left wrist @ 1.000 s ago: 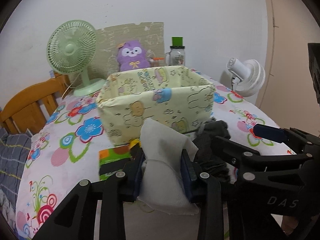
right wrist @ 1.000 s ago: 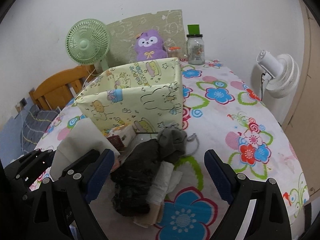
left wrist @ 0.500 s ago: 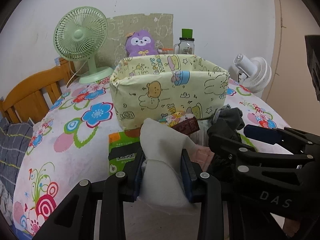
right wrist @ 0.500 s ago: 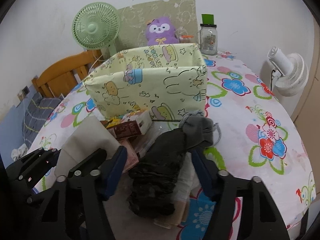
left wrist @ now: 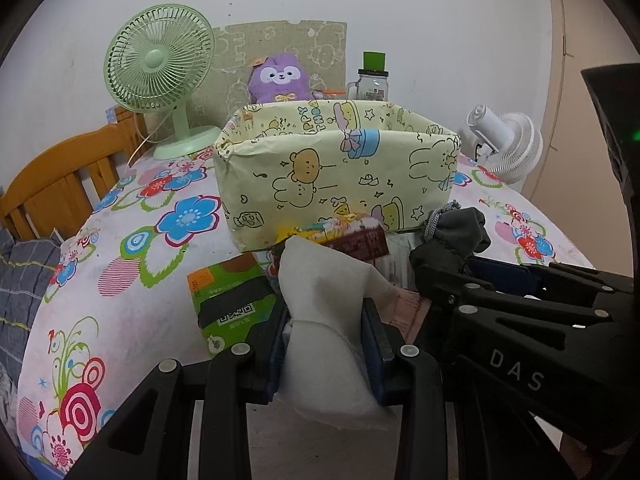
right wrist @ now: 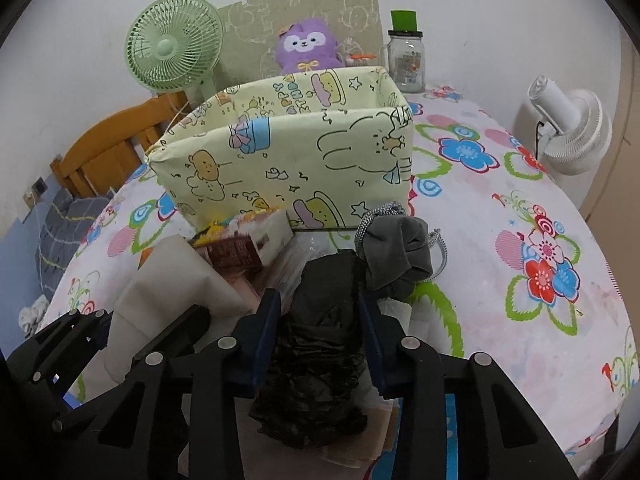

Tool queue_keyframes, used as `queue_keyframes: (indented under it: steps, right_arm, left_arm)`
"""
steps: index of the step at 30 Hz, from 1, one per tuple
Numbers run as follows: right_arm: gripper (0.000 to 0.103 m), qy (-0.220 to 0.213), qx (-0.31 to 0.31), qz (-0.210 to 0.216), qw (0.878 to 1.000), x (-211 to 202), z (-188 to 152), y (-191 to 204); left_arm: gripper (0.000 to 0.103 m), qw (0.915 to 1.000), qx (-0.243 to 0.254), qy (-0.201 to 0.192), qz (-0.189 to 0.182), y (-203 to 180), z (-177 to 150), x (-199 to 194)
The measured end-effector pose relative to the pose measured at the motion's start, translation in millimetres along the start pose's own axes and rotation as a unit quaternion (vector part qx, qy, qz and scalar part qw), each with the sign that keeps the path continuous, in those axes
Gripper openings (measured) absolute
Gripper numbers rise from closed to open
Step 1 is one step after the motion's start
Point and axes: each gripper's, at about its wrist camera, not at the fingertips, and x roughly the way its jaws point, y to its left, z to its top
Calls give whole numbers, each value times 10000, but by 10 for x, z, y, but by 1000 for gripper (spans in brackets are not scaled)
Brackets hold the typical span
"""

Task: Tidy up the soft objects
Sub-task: 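Grasp the white cloth with the left tool while the right tool grasps the black cloth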

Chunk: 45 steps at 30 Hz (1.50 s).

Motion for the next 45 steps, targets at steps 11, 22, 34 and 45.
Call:
queue_keyframes:
  steps: [11, 22, 34, 45]
  right_arm:
    - [39, -310, -15, -22, 9995, -221, 48, 16]
    - [39, -636, -200, -71, 9977, -489, 73, 90]
    - [39, -926, -333, -84, 9951, -745, 100, 155]
    - [39, -1150, -441, -150, 9923, -921, 194, 165]
  left_arm:
    - [34, 9998, -80, -193, -39, 1, 60, -151]
    - [34, 9992, -101, -379, -38, -53, 130, -328]
    - [34, 9987, -209, -456, 45, -89, 207, -502]
    - [34, 9978, -121, -598, 244, -165, 333, -644]
